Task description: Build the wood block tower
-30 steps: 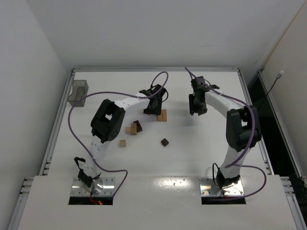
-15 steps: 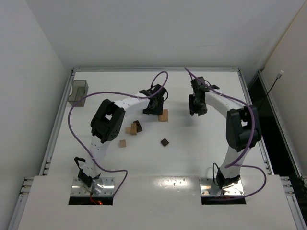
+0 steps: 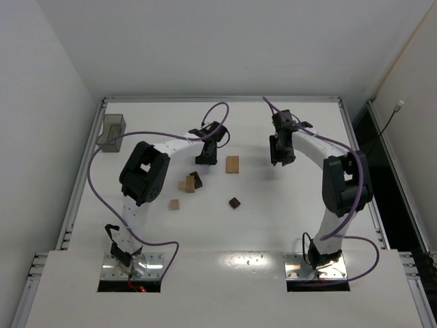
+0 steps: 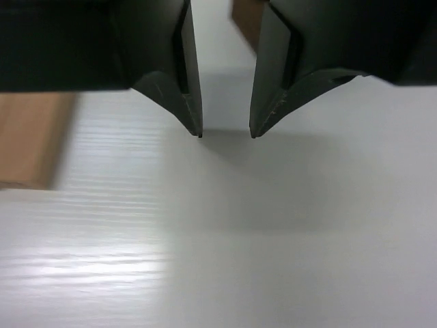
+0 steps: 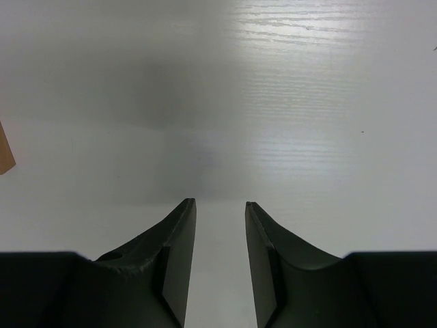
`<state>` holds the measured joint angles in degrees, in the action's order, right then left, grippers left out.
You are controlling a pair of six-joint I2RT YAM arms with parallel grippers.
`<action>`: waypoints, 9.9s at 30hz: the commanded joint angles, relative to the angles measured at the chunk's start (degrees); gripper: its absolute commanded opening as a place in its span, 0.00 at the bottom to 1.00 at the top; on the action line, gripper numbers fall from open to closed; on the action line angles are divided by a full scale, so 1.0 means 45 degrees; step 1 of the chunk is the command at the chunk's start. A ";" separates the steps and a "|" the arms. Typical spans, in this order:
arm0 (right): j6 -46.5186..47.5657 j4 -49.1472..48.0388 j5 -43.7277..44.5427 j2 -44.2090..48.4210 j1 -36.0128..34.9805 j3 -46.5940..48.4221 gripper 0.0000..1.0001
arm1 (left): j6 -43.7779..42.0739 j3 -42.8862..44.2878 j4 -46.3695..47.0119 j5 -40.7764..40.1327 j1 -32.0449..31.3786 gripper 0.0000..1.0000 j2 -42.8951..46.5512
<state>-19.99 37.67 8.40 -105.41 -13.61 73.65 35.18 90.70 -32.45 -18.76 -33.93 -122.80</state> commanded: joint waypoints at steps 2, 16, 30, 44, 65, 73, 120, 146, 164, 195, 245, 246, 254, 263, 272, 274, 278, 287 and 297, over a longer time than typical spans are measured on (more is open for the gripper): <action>0.0824 -0.0266 0.0359 0.1757 -0.0159 -0.0426 0.30 | -0.0567 -0.0603 -0.0212 -0.1143 0.1289 0.30 0.2285; 0.5633 -0.1223 -0.2220 0.6373 -0.0160 -0.2382 0.82 | -0.2000 -0.6888 -0.0348 0.2252 0.2382 0.75 1.1309; 0.5106 -0.1067 -0.1887 0.6607 -0.0160 -0.2987 0.82 | 0.1089 -1.1247 -0.2419 0.6278 0.3185 0.53 1.2779; 0.4872 -0.1047 -0.2140 0.6470 -0.0160 -0.3104 0.82 | 0.0602 -0.9276 -0.1326 0.5538 0.2931 0.53 0.9850; 0.4637 -0.1047 -0.2278 0.6353 -0.0043 -0.2870 0.82 | 0.0112 -0.8416 -0.1598 0.3994 0.2425 0.47 0.8209; 0.4637 -0.1047 -0.2278 0.6353 -0.0043 -0.2870 0.82 | 0.0112 -0.8280 -0.1598 0.3721 0.2423 0.46 0.7739; 0.4168 -0.1281 -0.2043 0.6001 -0.0043 -0.2870 0.81 | 0.0483 -0.3711 -0.1715 0.3916 0.1388 0.00 0.7504; 0.3817 -0.1281 -0.2434 0.5396 0.0680 -0.2753 0.81 | -0.0200 0.2424 -0.1344 0.3486 0.0511 0.00 0.1783; 0.3817 -0.1281 -0.2434 0.5279 0.0797 -0.2870 0.81 | -0.1489 0.4123 -0.1090 0.3877 -0.0272 0.00 0.0454; 0.3817 -0.1281 -0.2668 0.5044 0.0797 -0.2987 0.81 | -0.0630 0.4611 -0.0973 0.5107 -0.0272 0.00 -0.1011; 0.3817 -0.1281 -0.2668 0.4927 0.0797 -0.2987 0.81 | -0.0259 0.4513 -0.0856 0.4541 -0.0623 0.00 -0.1597; 0.3817 -0.1281 -0.2668 0.4927 0.0797 -0.2987 0.81 | -0.0259 0.4513 -0.0856 0.4541 -0.0623 0.00 -0.1597; 0.3817 -0.1281 -0.2668 0.4927 0.0797 -0.2987 0.81 | -0.0259 0.4396 -0.0856 0.4170 -0.0623 0.00 -0.1597; 0.3817 -0.1281 -0.2786 0.4927 0.0797 -0.2870 0.81 | -0.0259 0.4026 -0.0856 0.4403 -0.0623 0.00 -0.1714; 0.3817 -0.1281 -0.2786 0.4810 0.0797 -0.2870 0.80 | -0.0259 0.3908 -0.0856 0.4404 -0.0623 0.00 -0.1831; 0.3817 -0.1281 -0.2786 0.4810 0.0797 -0.2870 0.80 | -0.0259 0.3908 -0.0856 0.4404 -0.0623 0.06 -0.1831; 0.3817 -0.1281 -0.2786 0.4810 0.0797 -0.2753 0.80 | -0.0259 0.3908 -0.0856 0.4404 -0.0623 0.27 -0.1831; 0.3817 -0.1281 -0.2786 0.4810 0.0797 -0.2753 0.80 | -0.0259 0.3908 -0.0739 0.4521 -0.0623 0.61 -0.1714; 0.3952 -0.1281 -0.2258 0.5240 0.0797 -0.3240 0.80 | -0.0766 0.5295 -0.0504 0.4521 -0.0780 0.64 -0.0018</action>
<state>-1.98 33.43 -2.87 -83.53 -10.24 59.57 33.23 110.19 -36.73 1.17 -36.14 -130.15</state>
